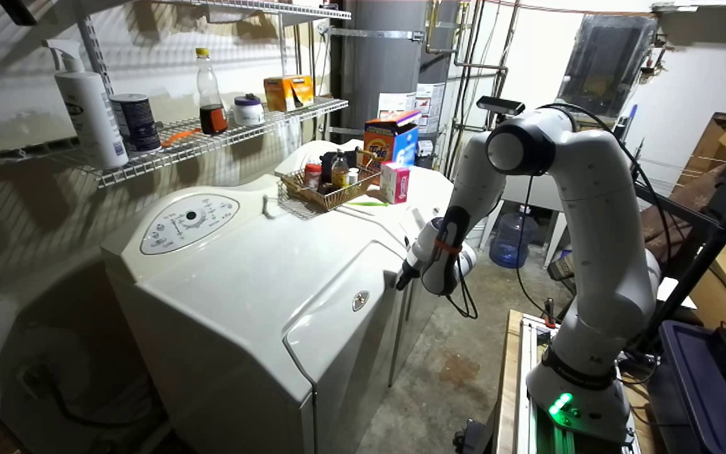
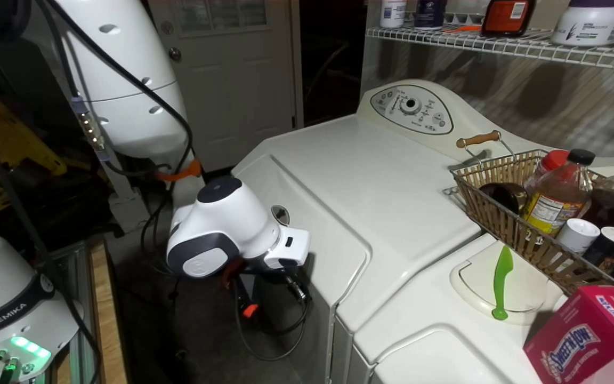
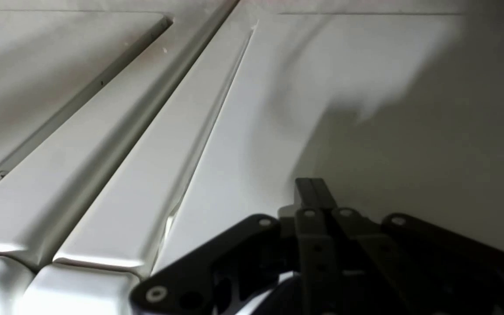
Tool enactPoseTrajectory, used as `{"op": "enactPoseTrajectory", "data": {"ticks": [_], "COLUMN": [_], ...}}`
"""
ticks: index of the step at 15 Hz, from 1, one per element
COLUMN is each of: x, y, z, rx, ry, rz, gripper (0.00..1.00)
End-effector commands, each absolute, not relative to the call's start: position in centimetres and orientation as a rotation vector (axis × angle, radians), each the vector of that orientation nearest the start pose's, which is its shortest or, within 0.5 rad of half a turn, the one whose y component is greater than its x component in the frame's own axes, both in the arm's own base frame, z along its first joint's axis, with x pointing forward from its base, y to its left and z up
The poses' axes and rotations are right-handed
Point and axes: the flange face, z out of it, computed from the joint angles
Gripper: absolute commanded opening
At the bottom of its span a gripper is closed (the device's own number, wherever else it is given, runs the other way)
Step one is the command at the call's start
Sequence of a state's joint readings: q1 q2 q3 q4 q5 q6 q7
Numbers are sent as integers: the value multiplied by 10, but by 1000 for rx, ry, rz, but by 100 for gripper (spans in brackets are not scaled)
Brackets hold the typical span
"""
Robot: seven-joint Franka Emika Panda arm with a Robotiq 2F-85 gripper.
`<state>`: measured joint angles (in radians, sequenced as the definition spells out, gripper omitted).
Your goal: Close the washing machine completely
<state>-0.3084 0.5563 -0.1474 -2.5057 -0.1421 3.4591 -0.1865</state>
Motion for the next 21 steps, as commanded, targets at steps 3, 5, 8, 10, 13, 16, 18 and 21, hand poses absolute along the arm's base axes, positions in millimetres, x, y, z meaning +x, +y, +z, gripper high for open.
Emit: {"op": "enactPoseTrajectory", "data": {"ticks": [3,5,8,10,13,16,18,21], "x": [495,496,496,495,494,494,433,433], "y": [-169,-168,-165,-163,-162,-160,-194,-194], "z": [131,131,135,138,142,143,120,120], "rx": [-3250,-3259,-3249,-3244,-3249,-3246,-3304,-3302], "ry": [-59,-86,-70,-61,-70,-66,30,36], "rz": [-783,-778,-790,-792,-791,-791,-563,-565], "gripper": [0,0,0,0,0,0,1,1]}}
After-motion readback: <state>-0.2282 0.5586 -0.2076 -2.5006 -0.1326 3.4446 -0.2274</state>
